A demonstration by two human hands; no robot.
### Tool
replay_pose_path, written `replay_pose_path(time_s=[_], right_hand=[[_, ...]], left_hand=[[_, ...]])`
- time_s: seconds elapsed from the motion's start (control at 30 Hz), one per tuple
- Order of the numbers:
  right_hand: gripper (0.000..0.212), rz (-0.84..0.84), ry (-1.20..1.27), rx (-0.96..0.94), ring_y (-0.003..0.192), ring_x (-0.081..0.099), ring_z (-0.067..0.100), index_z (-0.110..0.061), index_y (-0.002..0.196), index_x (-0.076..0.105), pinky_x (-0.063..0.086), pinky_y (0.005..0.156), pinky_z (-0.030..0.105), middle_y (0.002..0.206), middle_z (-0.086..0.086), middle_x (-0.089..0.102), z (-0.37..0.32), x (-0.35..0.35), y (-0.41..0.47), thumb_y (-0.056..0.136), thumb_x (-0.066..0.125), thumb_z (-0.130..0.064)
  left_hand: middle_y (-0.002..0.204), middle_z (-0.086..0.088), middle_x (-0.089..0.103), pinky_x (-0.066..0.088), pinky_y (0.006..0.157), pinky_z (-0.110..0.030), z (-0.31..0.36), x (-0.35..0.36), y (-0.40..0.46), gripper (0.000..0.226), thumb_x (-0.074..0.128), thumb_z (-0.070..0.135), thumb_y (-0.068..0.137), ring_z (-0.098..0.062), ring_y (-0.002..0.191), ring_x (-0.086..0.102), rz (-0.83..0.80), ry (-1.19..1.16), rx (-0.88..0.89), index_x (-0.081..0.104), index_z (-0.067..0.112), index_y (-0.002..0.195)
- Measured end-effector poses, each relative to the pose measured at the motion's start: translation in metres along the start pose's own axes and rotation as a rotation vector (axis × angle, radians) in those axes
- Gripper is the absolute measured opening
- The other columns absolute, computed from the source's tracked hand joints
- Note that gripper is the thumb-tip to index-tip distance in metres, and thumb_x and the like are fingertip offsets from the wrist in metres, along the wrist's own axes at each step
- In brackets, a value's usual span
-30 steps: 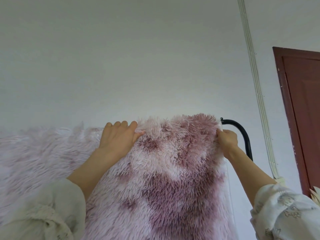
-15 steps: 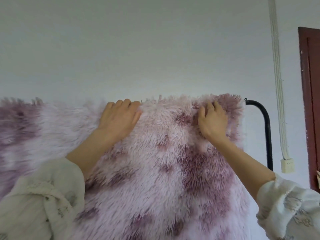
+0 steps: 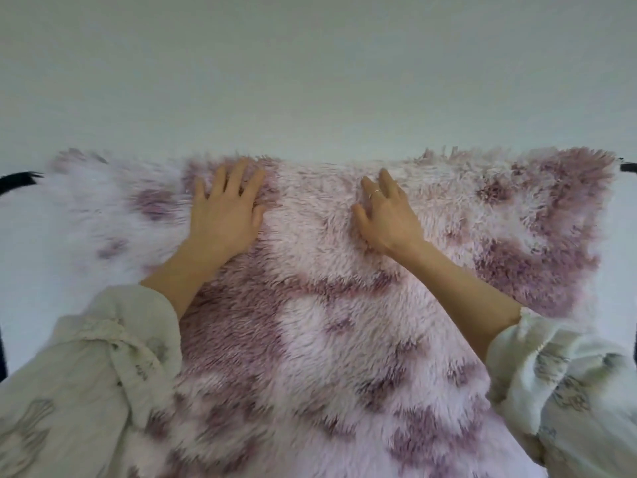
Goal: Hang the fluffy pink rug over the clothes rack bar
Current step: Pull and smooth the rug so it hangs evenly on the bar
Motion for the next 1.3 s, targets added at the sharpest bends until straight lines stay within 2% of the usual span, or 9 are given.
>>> replay_pose_path(time_s=[0.2, 0.3, 0.47, 0.6, 0.77, 0.9, 1.03, 1.13, 1.3], right_hand=[[0.057, -0.132, 0.08, -0.073, 0.147, 0.013, 0.024, -0.018, 0.15, 0.022, 0.019, 0.117, 0.035, 0.16, 0.008, 0.011, -0.031, 0.018, -0.024, 0.098, 0.039, -0.034], [0.056, -0.132, 0.183, -0.099, 0.147, 0.014, 0.018, -0.017, 0.149, 0.025, 0.017, 0.116, 0.031, 0.158, 0.005, 0.018, -0.039, 0.009, -0.04, 0.098, 0.042, -0.032], [0.051, -0.047, 0.347, -0.101, 0.139, 0.032, 0.019, -0.018, 0.145, 0.034, 0.027, 0.111, 0.031, 0.152, 0.004, 0.033, -0.041, -0.016, -0.055, 0.097, 0.045, -0.03], [0.05, -0.028, 0.217, -0.175, 0.14, 0.03, 0.022, -0.016, 0.144, 0.036, 0.024, 0.113, 0.031, 0.151, 0.007, 0.034, -0.052, -0.016, -0.035, 0.097, 0.044, -0.029], [0.052, -0.066, -0.069, -0.237, 0.144, 0.02, 0.028, -0.02, 0.147, 0.029, 0.02, 0.117, 0.046, 0.155, 0.009, 0.025, -0.069, 0.006, 0.005, 0.097, 0.038, -0.032], [0.053, -0.047, -0.233, -0.176, 0.147, 0.009, 0.027, -0.027, 0.149, 0.018, 0.01, 0.113, 0.061, 0.157, 0.006, 0.017, -0.074, 0.017, 0.026, 0.098, 0.029, -0.038], [0.041, 0.003, -0.262, -0.122, 0.136, 0.03, 0.031, -0.022, 0.14, 0.032, 0.015, 0.108, 0.067, 0.14, 0.012, 0.042, -0.077, 0.018, 0.045, 0.1, 0.026, -0.027], [0.04, 0.026, -0.316, -0.137, 0.129, 0.036, 0.034, -0.018, 0.138, 0.035, 0.017, 0.107, 0.068, 0.133, 0.015, 0.046, -0.077, 0.021, 0.05, 0.099, 0.03, -0.022], [0.041, 0.046, -0.349, -0.182, 0.127, 0.037, 0.034, -0.014, 0.138, 0.034, 0.02, 0.106, 0.066, 0.131, 0.015, 0.047, -0.081, 0.026, 0.053, 0.1, 0.03, -0.028]], left_hand=[[0.16, -0.004, 0.002, 0.014, 0.113, -0.061, -0.018, 0.004, -0.015, 0.06, 0.032, 0.038, 0.097, -0.029, 0.147, 0.004, -0.058, 0.007, -0.042, 0.006, 0.026, 0.15], [0.16, -0.004, 0.002, 0.013, 0.111, -0.064, -0.023, 0.004, -0.017, 0.06, 0.031, 0.039, 0.097, -0.027, 0.147, 0.004, -0.061, 0.036, -0.057, 0.005, 0.026, 0.149], [0.156, -0.01, 0.014, 0.01, 0.109, -0.066, -0.029, -0.001, -0.008, 0.057, 0.032, 0.038, 0.097, -0.029, 0.145, 0.012, -0.074, 0.077, -0.076, 0.01, 0.026, 0.148], [0.147, -0.012, 0.028, 0.013, 0.107, -0.069, -0.036, -0.006, 0.007, 0.051, 0.033, 0.037, 0.096, -0.033, 0.138, 0.021, -0.069, 0.004, -0.125, 0.024, 0.024, 0.144], [0.142, -0.01, 0.036, 0.012, 0.107, -0.069, -0.057, -0.004, 0.013, 0.047, 0.032, 0.041, 0.096, -0.031, 0.135, 0.028, -0.062, -0.025, -0.161, 0.029, 0.025, 0.14], [0.137, -0.014, 0.041, 0.014, 0.108, -0.068, -0.065, -0.004, 0.016, 0.045, 0.034, 0.04, 0.097, -0.033, 0.13, 0.034, -0.06, 0.042, -0.143, 0.033, 0.021, 0.137], [0.134, -0.016, 0.042, 0.014, 0.108, -0.067, -0.075, -0.003, 0.021, 0.042, 0.033, 0.038, 0.098, -0.035, 0.129, 0.033, -0.088, 0.064, -0.153, 0.035, 0.019, 0.135], [0.133, -0.016, 0.042, 0.014, 0.107, -0.067, -0.083, -0.004, 0.021, 0.041, 0.032, 0.038, 0.099, -0.035, 0.129, 0.033, -0.111, 0.063, -0.15, 0.035, 0.019, 0.134], [0.133, -0.014, 0.043, 0.014, 0.108, -0.064, -0.101, -0.003, 0.019, 0.041, 0.029, 0.04, 0.098, -0.034, 0.128, 0.035, -0.128, 0.085, -0.154, 0.034, 0.021, 0.134]])
Point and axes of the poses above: each hand's wrist, its own y-axis towards the middle knuckle, its own x-axis out of the palm, z = x × y, the point moved 4 cm from there along y, towards the middle knuckle
